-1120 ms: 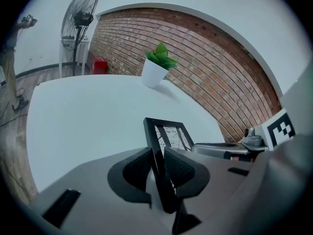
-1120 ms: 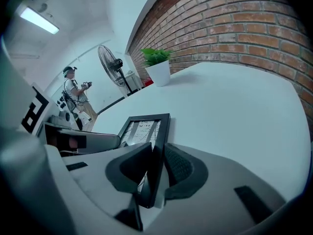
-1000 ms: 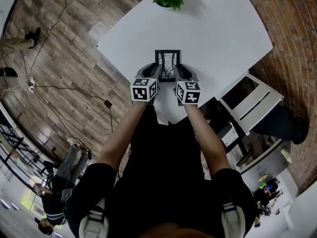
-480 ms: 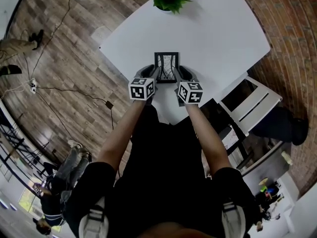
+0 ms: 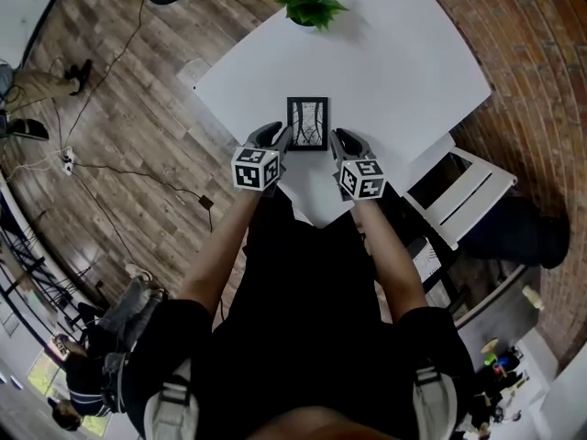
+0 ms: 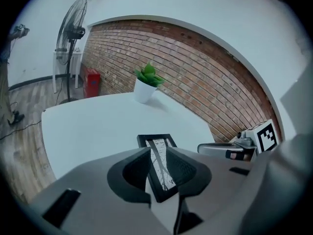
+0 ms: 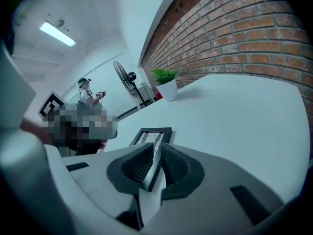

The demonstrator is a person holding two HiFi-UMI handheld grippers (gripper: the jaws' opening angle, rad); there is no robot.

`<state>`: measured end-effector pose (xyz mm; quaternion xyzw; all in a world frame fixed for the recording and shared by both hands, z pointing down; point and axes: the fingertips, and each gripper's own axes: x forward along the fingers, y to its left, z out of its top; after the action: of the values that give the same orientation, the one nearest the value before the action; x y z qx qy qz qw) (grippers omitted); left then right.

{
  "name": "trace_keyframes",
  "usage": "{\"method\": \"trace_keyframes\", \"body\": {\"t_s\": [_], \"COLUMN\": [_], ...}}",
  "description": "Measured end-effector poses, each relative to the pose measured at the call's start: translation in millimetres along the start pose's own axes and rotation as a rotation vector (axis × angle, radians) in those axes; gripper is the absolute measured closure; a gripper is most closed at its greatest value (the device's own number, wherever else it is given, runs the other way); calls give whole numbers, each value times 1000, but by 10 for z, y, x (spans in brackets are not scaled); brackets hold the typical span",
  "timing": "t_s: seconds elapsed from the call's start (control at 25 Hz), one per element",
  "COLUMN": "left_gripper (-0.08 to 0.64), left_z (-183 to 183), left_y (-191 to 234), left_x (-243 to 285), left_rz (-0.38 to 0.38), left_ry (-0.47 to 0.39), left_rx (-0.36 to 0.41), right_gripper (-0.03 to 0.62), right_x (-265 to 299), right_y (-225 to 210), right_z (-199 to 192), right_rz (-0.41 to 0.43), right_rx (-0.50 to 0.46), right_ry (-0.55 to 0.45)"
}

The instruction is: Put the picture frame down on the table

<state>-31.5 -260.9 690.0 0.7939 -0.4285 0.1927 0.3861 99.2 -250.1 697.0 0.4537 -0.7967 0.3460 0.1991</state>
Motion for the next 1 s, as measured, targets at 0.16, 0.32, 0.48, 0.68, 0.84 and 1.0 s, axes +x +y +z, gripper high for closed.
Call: {"method": "trace_keyframes", "body": {"t_s": [0.16,0.32,0.48,0.68,0.84,1.0], "left_gripper": [463,487,517,529,531,531], "left_z": [76,83,113,204,290,311], "left_y": [-133,-162,-206,-270,-455,-675], "left_x": [-195,-411,-638,-890,-1006,-1087], "left_rz": [8,40,45,46,14,-47], "left_ry": [-29,-55,-89,-129,-147,-168], "left_rx": [37,59,47,50,135,162], "right_gripper": [570,592,594,594,594,594], "right_x": [-224,-411,-593,-758,-902,-1065], "right_y": [94,240,348,415,487,545], "right_z": [121,160,190,184,217,241], "right_rz": [-6,46,79,77,91,111], "right_rx": [-138,-139,-130,-130,-191,-254], "right_ry": [-24,-55,-89,-105,-105,-105]}}
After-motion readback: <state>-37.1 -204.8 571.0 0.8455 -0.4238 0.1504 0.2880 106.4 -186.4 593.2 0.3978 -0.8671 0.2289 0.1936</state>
